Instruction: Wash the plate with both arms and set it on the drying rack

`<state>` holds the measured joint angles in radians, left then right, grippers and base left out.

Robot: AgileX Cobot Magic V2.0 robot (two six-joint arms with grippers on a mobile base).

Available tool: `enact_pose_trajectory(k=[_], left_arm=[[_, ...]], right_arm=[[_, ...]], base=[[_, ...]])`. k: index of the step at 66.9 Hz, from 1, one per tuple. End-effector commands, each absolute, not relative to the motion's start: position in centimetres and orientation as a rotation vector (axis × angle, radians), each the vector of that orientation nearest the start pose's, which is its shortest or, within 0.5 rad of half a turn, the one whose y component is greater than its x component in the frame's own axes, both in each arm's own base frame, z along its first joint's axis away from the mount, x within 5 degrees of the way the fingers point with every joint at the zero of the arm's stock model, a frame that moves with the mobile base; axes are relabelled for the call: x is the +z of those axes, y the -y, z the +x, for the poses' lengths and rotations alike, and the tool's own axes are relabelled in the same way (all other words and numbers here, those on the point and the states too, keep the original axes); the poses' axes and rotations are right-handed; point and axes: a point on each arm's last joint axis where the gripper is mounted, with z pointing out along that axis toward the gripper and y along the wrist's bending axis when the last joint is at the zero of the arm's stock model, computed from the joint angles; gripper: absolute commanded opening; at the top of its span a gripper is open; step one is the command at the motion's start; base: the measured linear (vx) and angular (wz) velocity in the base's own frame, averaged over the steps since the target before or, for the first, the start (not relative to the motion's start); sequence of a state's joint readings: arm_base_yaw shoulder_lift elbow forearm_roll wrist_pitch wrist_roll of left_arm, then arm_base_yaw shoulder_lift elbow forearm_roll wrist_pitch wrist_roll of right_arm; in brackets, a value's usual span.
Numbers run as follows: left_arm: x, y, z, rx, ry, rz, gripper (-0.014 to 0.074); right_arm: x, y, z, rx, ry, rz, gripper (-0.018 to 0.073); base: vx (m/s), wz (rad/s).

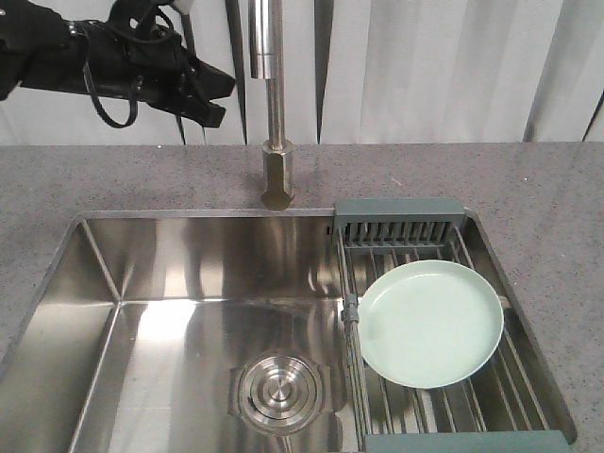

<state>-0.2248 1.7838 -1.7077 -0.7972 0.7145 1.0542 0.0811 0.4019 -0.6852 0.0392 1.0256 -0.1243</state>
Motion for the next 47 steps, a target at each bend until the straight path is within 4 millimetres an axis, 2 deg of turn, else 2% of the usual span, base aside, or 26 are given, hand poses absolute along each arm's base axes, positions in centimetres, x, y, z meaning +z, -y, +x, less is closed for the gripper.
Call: enact_pose_trajectory(k=[1, 11, 21, 35, 47], left_arm=[[41.9, 12.1, 37.6, -0.348, -1.858, 0.735, -0.0007], [42.8, 10.4, 36.2, -0.251, -1.994, 0.595, -0.0007], [43.3, 8.8, 34.4, -0.154, -2.053, 0.449, -0.0007], [41.5, 6.9, 30.4, -0.110, -2.067, 0.361, -0.0007], [39.2, 3.5, 27.2, -0.075, -2.087, 0.213, -0.0007]], right_arm=[[33.7, -0.7, 5.6, 0.012, -2.133, -0.215, 0.0239], [33.7, -0.7, 5.6, 0.012, -2.133, -0.215, 0.0239], [33.7, -0.7, 5.6, 0.012, -2.133, -0.215, 0.0239], [33.7, -0.7, 5.6, 0.012, -2.133, -0.215, 0.0239], [33.7, -0.7, 5.6, 0.012, -2.133, -0.215, 0.0239]], base=[[0.00, 0.00], [0.00, 0.00], [0.00, 0.00], [0.00, 0.00], [0.00, 0.00]])
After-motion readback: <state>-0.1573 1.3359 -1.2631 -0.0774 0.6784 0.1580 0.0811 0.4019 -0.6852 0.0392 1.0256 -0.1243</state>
